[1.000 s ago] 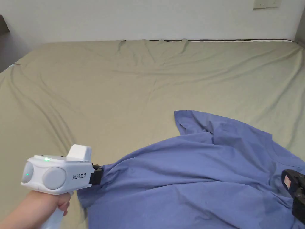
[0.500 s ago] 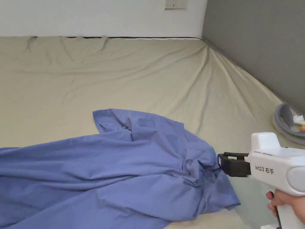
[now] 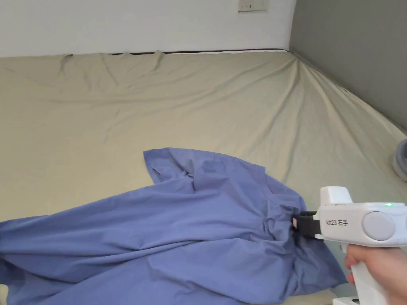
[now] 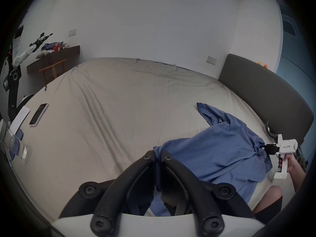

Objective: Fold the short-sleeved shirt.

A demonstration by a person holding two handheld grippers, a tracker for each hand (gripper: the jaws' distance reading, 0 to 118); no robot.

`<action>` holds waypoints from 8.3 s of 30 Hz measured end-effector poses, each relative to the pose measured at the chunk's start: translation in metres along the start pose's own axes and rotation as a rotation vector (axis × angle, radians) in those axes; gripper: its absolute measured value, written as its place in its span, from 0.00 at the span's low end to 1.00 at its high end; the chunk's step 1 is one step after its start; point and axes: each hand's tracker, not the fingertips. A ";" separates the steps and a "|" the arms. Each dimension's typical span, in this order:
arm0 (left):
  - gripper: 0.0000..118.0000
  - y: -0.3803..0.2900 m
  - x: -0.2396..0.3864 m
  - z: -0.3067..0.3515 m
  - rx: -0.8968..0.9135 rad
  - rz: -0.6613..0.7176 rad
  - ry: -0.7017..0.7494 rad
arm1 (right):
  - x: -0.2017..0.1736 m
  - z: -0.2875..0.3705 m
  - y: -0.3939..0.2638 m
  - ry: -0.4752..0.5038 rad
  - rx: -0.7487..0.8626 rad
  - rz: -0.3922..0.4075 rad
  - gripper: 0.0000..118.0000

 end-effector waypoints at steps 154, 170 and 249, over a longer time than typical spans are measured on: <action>0.01 -0.081 -0.014 0.048 0.101 -0.131 0.082 | -0.088 -0.093 0.076 0.010 0.073 0.121 0.77; 0.01 -0.045 -0.012 0.076 0.181 -0.084 0.044 | -0.111 -0.006 0.079 0.079 0.262 0.203 0.02; 0.01 0.017 0.016 0.017 0.169 -0.040 -0.004 | -0.069 0.114 0.021 0.021 0.538 0.105 0.02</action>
